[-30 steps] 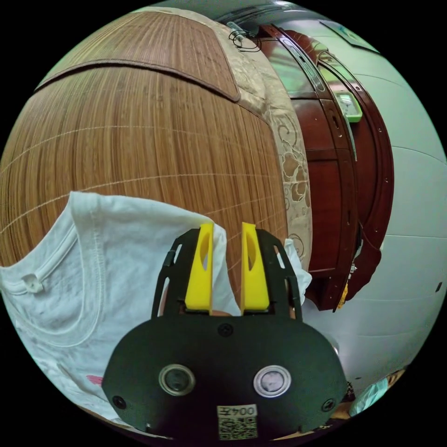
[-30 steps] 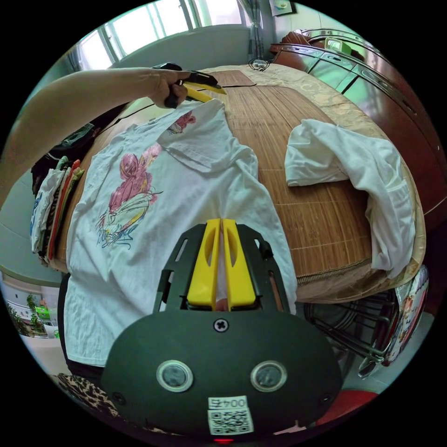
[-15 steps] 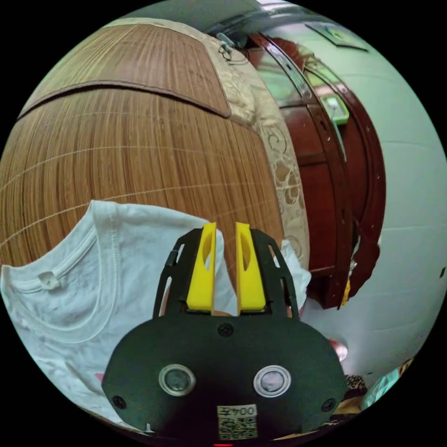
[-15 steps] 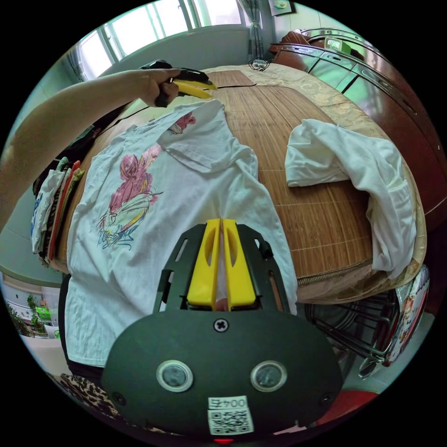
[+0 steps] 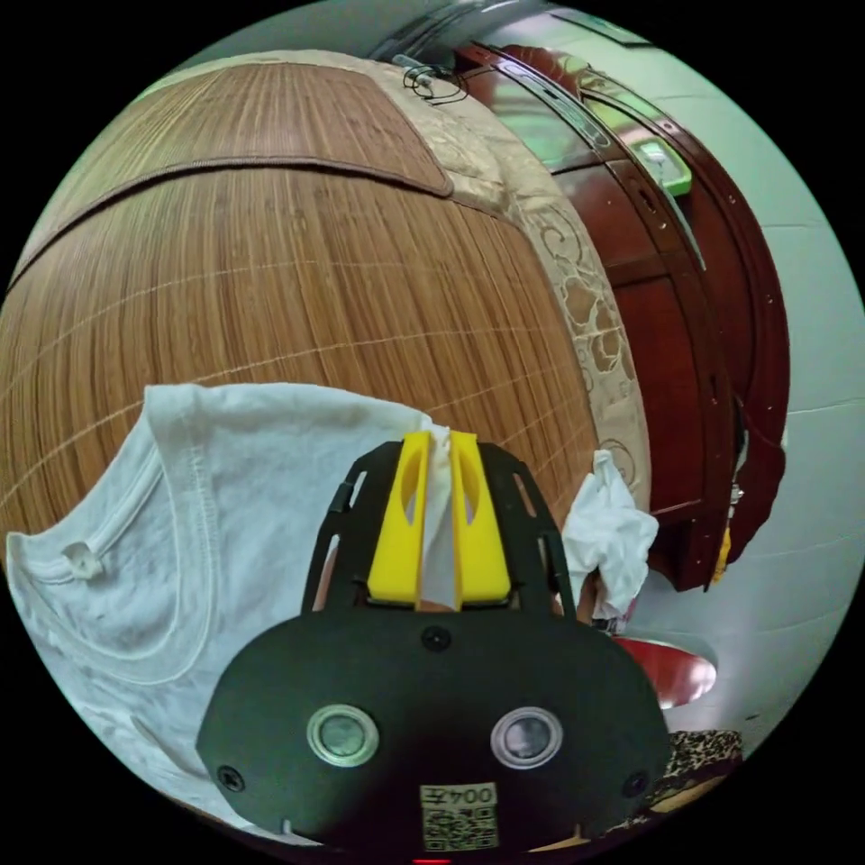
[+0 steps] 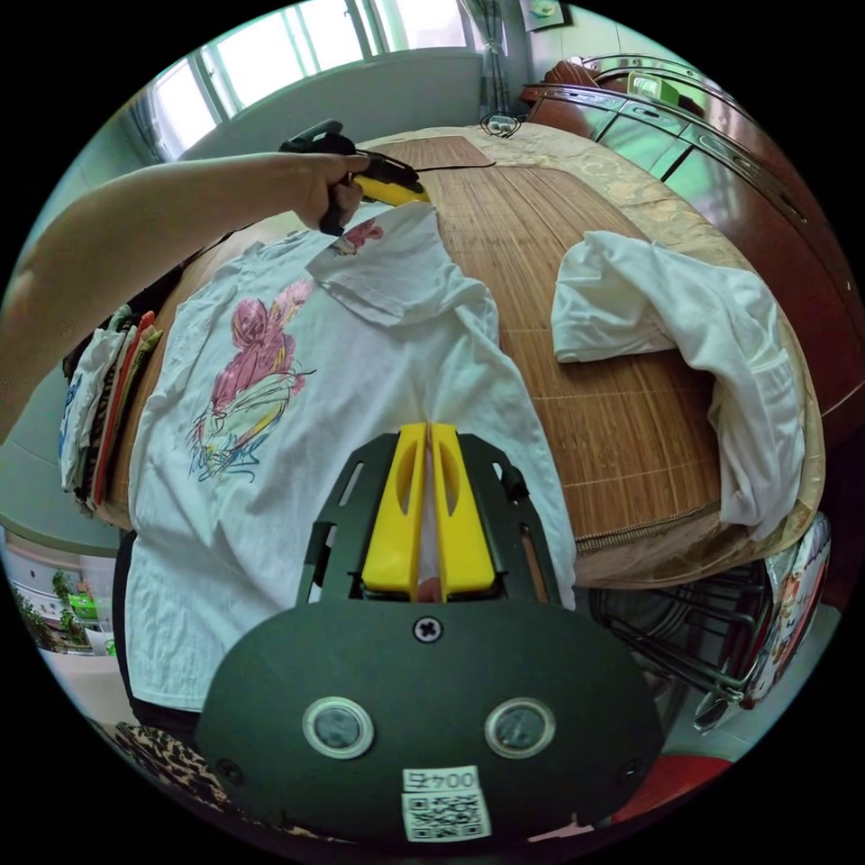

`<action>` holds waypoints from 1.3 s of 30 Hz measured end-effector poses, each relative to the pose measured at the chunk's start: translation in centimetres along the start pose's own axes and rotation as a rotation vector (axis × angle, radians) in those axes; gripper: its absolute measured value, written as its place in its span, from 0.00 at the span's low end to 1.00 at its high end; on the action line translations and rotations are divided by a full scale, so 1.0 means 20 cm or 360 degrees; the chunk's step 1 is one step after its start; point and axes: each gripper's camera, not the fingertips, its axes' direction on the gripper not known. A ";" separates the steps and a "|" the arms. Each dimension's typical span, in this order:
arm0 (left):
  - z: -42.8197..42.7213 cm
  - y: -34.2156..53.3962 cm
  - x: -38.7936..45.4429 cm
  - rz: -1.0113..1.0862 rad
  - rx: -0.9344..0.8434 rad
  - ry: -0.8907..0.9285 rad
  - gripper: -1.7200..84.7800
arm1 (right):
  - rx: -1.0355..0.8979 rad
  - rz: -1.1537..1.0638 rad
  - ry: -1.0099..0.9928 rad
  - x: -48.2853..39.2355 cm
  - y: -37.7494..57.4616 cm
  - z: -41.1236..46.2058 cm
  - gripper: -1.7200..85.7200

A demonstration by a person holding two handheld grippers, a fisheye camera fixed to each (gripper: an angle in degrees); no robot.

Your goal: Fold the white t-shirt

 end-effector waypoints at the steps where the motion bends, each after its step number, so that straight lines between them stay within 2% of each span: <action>1: -0.01 0.03 -0.03 -0.0048 0.0009 0.0113 0.11 | 0.0000 -0.0001 0.0002 0.00 0.00 0.00 0.01; 5: -0.14 0.17 -0.11 -0.0241 0.0139 0.0335 0.14 | 0.0000 -0.0001 0.0011 -0.01 0.00 -0.01 0.01; 7: -0.28 0.31 -0.11 -0.0318 0.0388 0.0339 0.13 | 0.0000 -0.0001 0.0013 -0.01 -0.01 -0.02 0.01; 11: -0.42 0.58 0.05 -0.0126 0.0674 0.0242 0.07 | 0.0000 -0.0003 0.0022 -0.02 -0.01 -0.03 0.01; 13: -0.34 0.75 0.20 0.0118 0.0583 0.0096 0.04 | 0.0000 -0.0003 0.0025 -0.02 -0.02 -0.04 0.01; 18: -0.09 0.87 0.22 0.0199 0.0195 -0.0302 0.03 | 0.0001 -0.0010 0.0043 -0.03 -0.03 -0.05 0.01; 20: -0.15 0.95 0.21 0.0143 0.0282 -0.0236 0.02 | 0.0001 -0.0009 0.0045 -0.03 -0.04 -0.06 0.01; 23: -0.33 1.14 0.33 0.0262 0.0433 -0.0224 0.02 | 0.0000 -0.0009 0.0050 -0.04 -0.05 -0.06 0.01; 27: -0.64 1.69 0.33 0.0314 0.0517 -0.0246 0.02 | 0.0000 -0.0011 0.0054 -0.04 -0.07 -0.07 0.01; 29: -0.75 1.99 0.24 0.0240 0.0518 -0.0389 0.02 | 0.0000 -0.0003 0.0039 -0.03 -0.08 -0.08 0.01; 32: -0.89 2.50 -0.12 -0.0150 0.0419 -0.0674 0.02 | -0.0003 0.0009 0.0020 -0.02 -0.10 -0.08 0.01; 33: -0.89 2.56 -0.20 -0.0212 0.0383 -0.0678 0.02 | -0.0005 0.0008 0.0024 -0.03 -0.11 -0.08 0.01; 34: -0.92 2.67 -0.30 -0.0234 0.0417 -0.0525 0.02 | -0.0006 0.0007 0.0028 -0.03 -0.11 -0.08 0.01; 36: -1.02 2.80 -0.35 -0.0356 0.0516 -0.0444 0.02 | -0.0013 0.0003 0.0047 -0.04 -0.13 -0.09 0.01; 39: -1.18 2.96 -0.14 -0.0120 0.0686 -0.0587 0.02 | -0.0049 -0.0032 0.0061 -0.06 -0.17 -0.09 0.02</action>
